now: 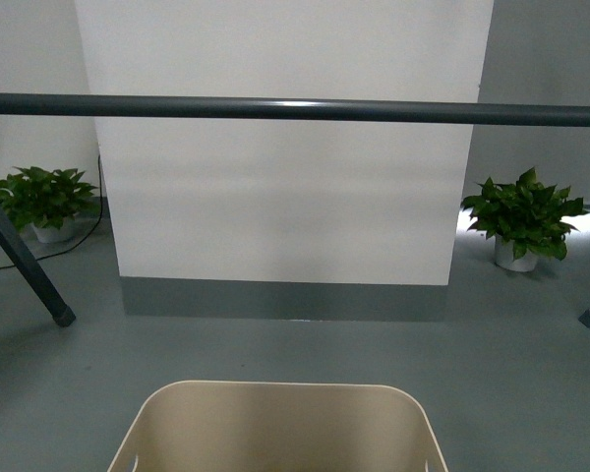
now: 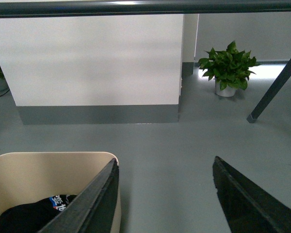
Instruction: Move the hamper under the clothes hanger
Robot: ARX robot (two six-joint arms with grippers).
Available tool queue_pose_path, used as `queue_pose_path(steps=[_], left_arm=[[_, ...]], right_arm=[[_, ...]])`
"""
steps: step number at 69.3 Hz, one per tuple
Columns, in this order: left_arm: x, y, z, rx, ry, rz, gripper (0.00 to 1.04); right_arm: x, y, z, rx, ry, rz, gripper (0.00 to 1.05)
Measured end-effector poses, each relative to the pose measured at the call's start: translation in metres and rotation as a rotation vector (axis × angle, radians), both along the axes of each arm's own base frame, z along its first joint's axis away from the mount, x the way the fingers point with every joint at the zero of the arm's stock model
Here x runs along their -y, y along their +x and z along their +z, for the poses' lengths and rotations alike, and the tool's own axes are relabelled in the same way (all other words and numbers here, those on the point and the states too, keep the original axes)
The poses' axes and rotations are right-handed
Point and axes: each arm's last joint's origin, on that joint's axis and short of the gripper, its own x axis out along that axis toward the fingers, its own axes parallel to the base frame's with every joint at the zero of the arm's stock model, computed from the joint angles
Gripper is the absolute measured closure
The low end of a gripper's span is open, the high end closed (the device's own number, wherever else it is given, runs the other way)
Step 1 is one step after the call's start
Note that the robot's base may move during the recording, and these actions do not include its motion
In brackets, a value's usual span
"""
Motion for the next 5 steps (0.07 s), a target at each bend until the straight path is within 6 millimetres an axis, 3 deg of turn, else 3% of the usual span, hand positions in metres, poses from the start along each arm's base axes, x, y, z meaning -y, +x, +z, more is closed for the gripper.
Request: queue_pose_path(steps=[5], left_arm=[[0.0000, 0.0000, 0.0000, 0.000, 0.000, 0.000, 0.20]], right_arm=[[0.0000, 0.0000, 0.0000, 0.000, 0.000, 0.000, 0.31]])
